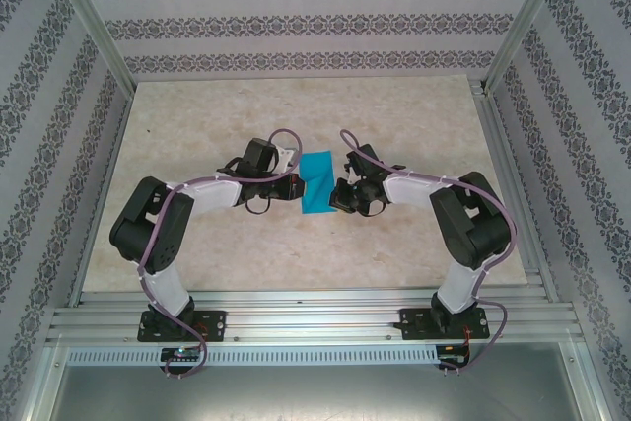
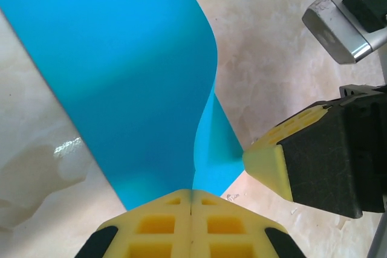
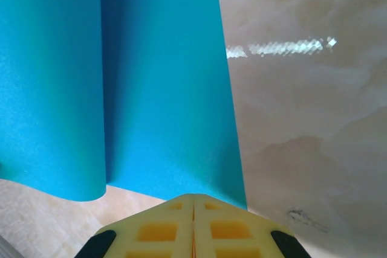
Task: Fold a paper plane with a square sheet of paper (fold left side to right side)
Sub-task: Fold the triangle a second time at the center of the table.
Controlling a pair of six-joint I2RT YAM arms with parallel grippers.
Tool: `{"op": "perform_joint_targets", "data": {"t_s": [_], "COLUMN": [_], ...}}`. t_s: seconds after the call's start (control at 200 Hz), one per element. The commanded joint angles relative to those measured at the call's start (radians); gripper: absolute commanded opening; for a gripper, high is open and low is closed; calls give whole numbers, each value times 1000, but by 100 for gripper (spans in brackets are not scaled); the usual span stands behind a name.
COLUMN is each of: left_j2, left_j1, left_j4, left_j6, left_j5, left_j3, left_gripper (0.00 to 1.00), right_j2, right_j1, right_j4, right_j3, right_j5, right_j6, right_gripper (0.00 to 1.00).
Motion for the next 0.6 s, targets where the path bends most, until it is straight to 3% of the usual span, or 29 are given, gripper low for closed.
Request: {"op": "perform_joint_targets", "data": {"t_s": [0.0,0.594], "left_j2": [14,75], "left_j1": [14,37], "left_j4": [-25,-93], "left_j6": [45,104], "left_j5": [23,27], "left_j3": [35,88], "left_gripper": [3,3], "right_j2": [27,68], "right_j1": [16,42], "right_j4": [-48,-140], "right_j3": [31,66], "right_j5": [44,99], "right_j6": [-38,-89], "right_gripper": [7,6]}}
